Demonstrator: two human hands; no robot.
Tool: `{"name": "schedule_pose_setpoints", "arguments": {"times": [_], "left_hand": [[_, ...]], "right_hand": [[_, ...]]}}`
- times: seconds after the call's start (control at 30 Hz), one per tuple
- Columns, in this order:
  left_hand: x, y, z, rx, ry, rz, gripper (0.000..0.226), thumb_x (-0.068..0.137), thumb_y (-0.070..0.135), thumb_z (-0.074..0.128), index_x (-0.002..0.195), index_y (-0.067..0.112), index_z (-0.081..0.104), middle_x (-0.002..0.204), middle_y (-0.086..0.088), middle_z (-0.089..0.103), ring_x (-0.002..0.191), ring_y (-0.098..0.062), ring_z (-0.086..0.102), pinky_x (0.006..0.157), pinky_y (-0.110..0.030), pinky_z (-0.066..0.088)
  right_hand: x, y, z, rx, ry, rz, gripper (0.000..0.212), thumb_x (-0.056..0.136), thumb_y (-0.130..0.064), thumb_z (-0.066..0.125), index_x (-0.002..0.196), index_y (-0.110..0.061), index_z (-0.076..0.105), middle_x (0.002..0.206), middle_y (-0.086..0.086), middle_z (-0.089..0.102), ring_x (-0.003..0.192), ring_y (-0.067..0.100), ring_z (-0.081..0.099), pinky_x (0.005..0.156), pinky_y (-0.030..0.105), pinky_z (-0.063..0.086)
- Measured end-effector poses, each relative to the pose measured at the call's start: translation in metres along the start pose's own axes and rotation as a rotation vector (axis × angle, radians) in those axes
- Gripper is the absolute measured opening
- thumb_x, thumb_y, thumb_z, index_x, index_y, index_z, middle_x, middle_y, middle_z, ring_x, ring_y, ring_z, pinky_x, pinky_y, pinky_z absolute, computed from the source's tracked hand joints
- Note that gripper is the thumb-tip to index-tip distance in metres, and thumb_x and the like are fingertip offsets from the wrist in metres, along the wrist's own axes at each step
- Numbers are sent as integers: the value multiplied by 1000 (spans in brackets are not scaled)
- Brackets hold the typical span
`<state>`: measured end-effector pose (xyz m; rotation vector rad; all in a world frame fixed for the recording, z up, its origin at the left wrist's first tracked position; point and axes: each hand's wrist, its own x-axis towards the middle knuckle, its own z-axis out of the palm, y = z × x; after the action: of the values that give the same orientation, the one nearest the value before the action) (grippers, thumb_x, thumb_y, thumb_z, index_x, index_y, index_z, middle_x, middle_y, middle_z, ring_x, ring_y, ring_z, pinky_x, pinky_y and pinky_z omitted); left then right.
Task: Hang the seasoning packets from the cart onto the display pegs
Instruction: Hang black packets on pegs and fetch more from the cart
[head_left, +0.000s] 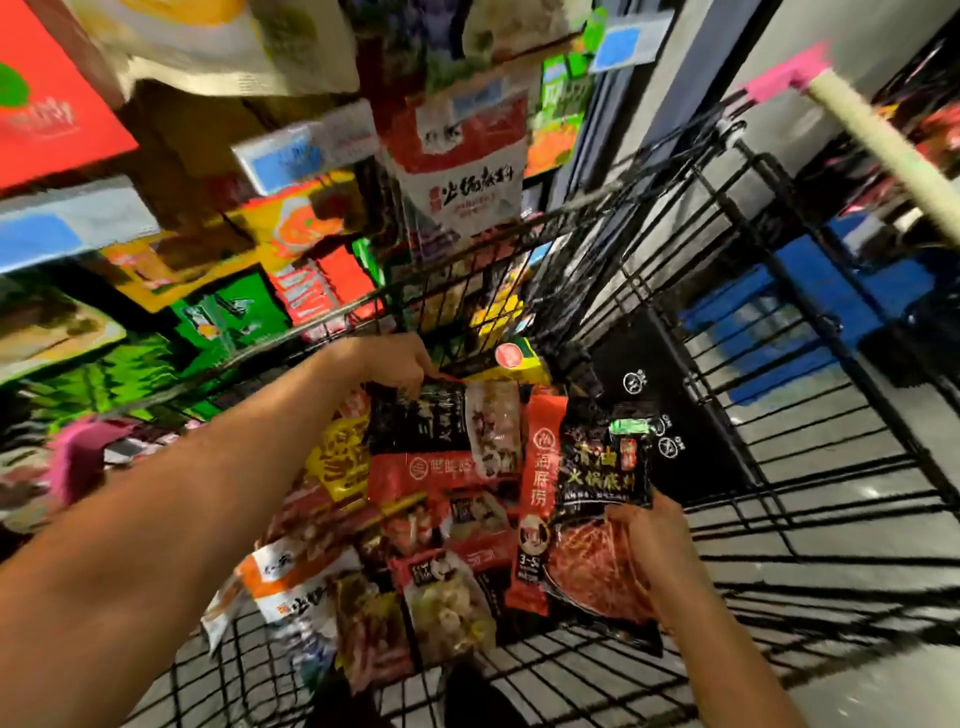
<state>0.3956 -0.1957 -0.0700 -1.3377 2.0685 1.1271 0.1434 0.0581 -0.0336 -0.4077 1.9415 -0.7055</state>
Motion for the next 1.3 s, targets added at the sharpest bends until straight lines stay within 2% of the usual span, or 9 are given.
{"name": "schedule_pose_setpoints", "arguments": {"times": [0.13,0.27,0.43,0.6,0.77,0.93,1.0,1.1,1.3], "left_hand": [[-16,15,-23,207,-51,37,39,85,2,65,116,23,75,80,17,57,72,-4,52,67,-28,45],[-6,35,-17,330,-145,140,39,84,4,68,118,23,76,101,3,71,88,-21,64,66,-28,49],[18,41,50,434,340,238,50,87,23,71,136,25,61,125,-6,65,117,-29,59,92,-40,51],[-28,-10,144,-176,785,-282,80,81,44,80,147,20,40,143,-15,47,129,-36,48,104,-49,48],[-38,-23,188,-808,604,-418,45,70,40,92,98,33,57,99,6,67,92,-19,65,84,-36,53],[-27,2,184,-1301,368,-442,42,79,25,86,113,16,63,112,-6,69,107,-29,63,95,-39,50],[-28,5,182,-1313,299,-373,64,77,31,86,131,7,61,132,-16,65,122,-36,60,106,-48,48],[-46,1,170,-1252,467,-254,47,92,12,74,135,5,58,127,-9,66,119,-30,61,87,-25,53],[-86,-8,134,-1245,685,-225,45,89,52,70,125,26,65,114,1,72,96,-18,70,80,-33,54]], "right_hand": [[5,0,-4,41,0,-4,35,91,6,56,105,-24,69,97,6,74,92,29,70,86,43,56],[13,3,0,50,19,-6,36,90,5,56,112,-20,68,100,10,74,93,32,71,92,50,57],[23,18,7,106,43,34,35,89,1,58,112,-23,68,105,12,75,97,37,71,93,59,56],[25,26,9,108,32,40,37,91,6,56,113,-21,67,101,14,75,93,38,72,86,54,59],[29,25,17,17,15,-15,39,91,-3,60,127,-18,66,105,9,74,96,33,71,90,51,59],[27,23,21,63,10,-52,33,102,-7,53,130,-25,59,109,5,67,90,19,64,87,39,52],[26,22,21,72,51,-77,33,107,-12,50,139,-19,56,113,5,64,96,21,61,92,38,49],[28,21,18,87,111,-131,41,108,-19,50,148,-11,50,136,10,60,128,31,56,112,47,44],[23,12,17,65,114,-191,48,108,-27,49,153,-10,43,147,10,53,139,32,48,117,45,37]]}}
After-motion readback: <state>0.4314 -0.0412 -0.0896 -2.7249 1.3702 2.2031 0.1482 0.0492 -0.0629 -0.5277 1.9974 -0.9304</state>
